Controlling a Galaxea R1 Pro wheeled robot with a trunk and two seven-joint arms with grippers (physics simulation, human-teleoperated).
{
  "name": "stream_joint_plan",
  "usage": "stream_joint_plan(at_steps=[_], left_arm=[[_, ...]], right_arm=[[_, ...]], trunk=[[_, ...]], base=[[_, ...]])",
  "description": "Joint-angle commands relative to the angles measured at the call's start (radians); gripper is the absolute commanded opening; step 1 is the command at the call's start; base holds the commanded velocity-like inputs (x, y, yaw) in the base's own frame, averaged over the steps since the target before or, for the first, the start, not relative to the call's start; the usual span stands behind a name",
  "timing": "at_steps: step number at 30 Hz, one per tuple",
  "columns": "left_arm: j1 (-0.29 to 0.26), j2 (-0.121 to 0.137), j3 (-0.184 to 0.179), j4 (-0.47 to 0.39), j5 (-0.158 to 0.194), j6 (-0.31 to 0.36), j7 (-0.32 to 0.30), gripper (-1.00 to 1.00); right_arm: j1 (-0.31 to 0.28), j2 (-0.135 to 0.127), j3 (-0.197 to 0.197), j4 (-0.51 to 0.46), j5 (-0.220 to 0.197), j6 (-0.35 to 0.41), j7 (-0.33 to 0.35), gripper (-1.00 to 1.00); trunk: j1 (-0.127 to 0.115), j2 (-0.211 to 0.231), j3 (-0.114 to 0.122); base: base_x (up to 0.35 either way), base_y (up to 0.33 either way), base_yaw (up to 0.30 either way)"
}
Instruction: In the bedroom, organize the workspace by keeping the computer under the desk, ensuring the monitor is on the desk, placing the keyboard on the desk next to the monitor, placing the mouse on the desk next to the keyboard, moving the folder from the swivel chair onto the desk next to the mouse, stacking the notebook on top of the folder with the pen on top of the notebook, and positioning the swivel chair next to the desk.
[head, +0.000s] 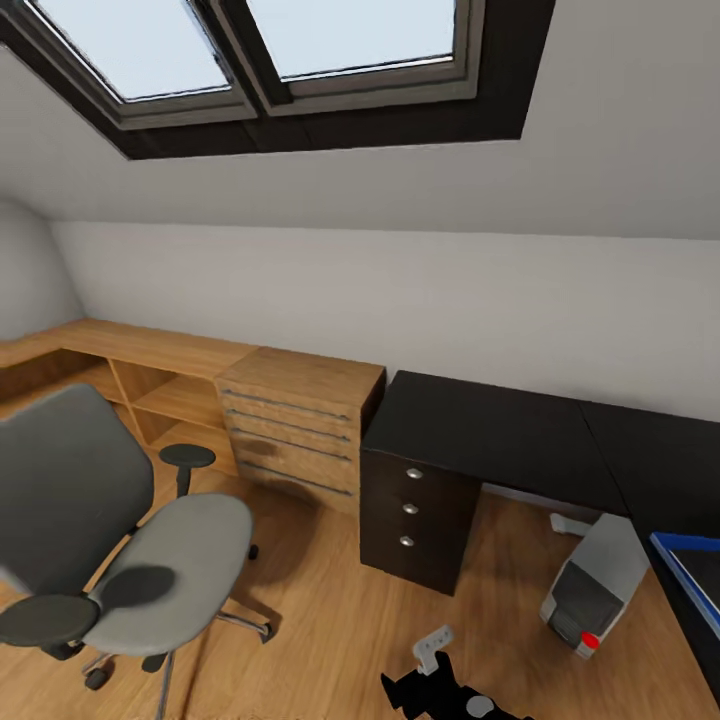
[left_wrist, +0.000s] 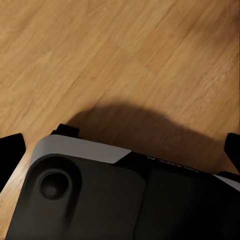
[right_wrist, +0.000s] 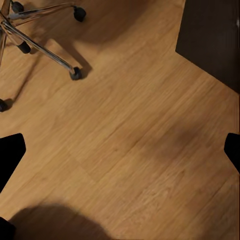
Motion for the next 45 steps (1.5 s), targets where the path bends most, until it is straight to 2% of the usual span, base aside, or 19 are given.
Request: stream_joint_plan(at_steps=[1, 4, 11, 16, 20, 23, 27, 29, 45], left_arm=[[-0.001, 0.000, 0.009, 0.000, -0.009, -0.002, -0.002, 1.00], [-0.001, 0.001, 0.009, -0.008, 0.009, -0.003, -0.001, 1.00], [-0.001, 0.005, 0.008, -0.055, 0.073, -0.003, -0.001, 1.00], [-0.001, 0.025, 0.008, -0.064, 0.109, -0.008, -0.006, 1.00], [-0.001, 0.029, 0.009, -0.066, 0.114, -0.047, -0.007, 1.00], [-0.001, 0.029, 0.009, -0.066, 0.115, -0.106, -0.005, 1.00], [-0.001, 0.029, 0.009, -0.066, 0.115, -0.138, -0.004, 1.00], [-0.001, 0.028, 0.010, -0.066, 0.115, -0.143, -0.003, 1.00], [-0.001, 0.028, 0.010, -0.067, 0.115, -0.146, -0.002, 1.00]], right_arm=[[0.000, 0.001, -0.008, 0.000, 0.004, -0.002, -0.004, 1.00], [0.000, 0.005, -0.008, 0.007, 0.003, -0.009, -0.044, 1.00], [0.001, 0.006, -0.008, 0.015, 0.004, -0.068, -0.065, 1.00], [0.001, 0.005, -0.008, 0.016, 0.005, -0.085, -0.068, 1.00], [0.001, 0.002, -0.008, 0.016, 0.005, -0.087, -0.069, 1.00], [0.001, 0.001, -0.008, 0.016, 0.005, -0.088, -0.069, 1.00], [0.001, -0.001, -0.008, 0.016, 0.006, -0.088, -0.069, 1.00], [0.001, -0.002, -0.008, 0.015, 0.006, -0.088, -0.069, 1.00], [0.001, -0.003, -0.008, 0.015, 0.007, -0.088, -0.068, 1.00]], trunk=[[0.000, -0.001, -0.001], [0.000, -0.001, -0.001], [0.000, -0.001, -0.001], [0.000, -0.001, -0.001], [0.000, -0.001, -0.001], [0.000, -0.001, -0.001], [0.000, -0.001, -0.001], [0.000, -0.001, -0.001], [0.061, -0.113, -0.051]], base=[[0.000, 0.000, 0.279], [0.000, 0.000, 0.279], [0.000, 0.000, 0.280], [0.000, 0.000, 0.281], [0.000, 0.000, 0.283], [0.000, 0.000, 0.284], [0.000, 0.000, 0.284], [0.000, 0.000, 0.252], [0.000, 0.000, 0.033]])
